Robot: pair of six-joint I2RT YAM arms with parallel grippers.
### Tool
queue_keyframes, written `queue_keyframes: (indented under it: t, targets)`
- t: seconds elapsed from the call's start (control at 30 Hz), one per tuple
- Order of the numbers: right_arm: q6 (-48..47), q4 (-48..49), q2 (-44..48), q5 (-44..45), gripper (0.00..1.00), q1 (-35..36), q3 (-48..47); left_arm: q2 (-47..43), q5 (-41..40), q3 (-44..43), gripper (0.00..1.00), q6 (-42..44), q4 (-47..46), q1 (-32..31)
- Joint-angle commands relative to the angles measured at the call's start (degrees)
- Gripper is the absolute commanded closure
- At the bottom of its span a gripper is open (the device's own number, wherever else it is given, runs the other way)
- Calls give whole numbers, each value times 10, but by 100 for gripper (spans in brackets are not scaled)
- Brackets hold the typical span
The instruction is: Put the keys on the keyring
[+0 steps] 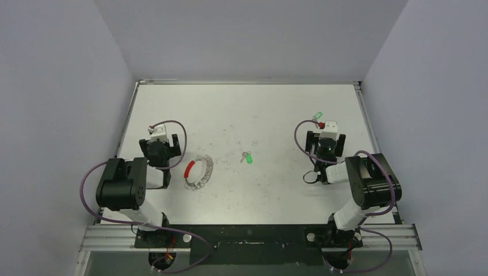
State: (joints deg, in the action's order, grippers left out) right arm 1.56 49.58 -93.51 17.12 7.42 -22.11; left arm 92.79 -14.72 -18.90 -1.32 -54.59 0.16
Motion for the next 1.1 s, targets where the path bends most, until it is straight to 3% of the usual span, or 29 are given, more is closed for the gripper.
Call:
queue_keyframes:
  t: [0.0, 0.4, 0.43, 0.5, 0.57, 0.7, 0.77, 0.87, 1.07]
  targets:
    - [1, 19, 5, -3, 0, -3, -10, -4, 9, -15, 3, -7, -13, 13]
    - [-3, 4, 15, -17, 0, -8, -16, -29, -8, -7, 3, 10, -13, 3]
    - [-6, -42, 34, -18, 0, -4, -34, -58, -29, -9, 3, 27, 18, -22]
    - [18, -223, 82, -6, 0, 1, -110, -137, -73, -34, 3, 33, 130, -55]
    - [88, -350, 101, 2, 0, -3, -185, -218, -81, -84, 3, -34, 279, -66]
    - [133, -386, 145, -91, 0, -9, -202, -341, -52, -155, 3, -195, 530, -62]
    - [196, -414, 184, -75, 0, -13, -195, -381, -26, -169, 3, -263, 628, -55]
    - [310, -540, 235, -6, 0, -23, -208, -408, 51, -171, 3, -321, 701, -41]
    - [320, -602, 292, -81, 0, -47, -218, -429, 154, -145, 3, -351, 761, -29]
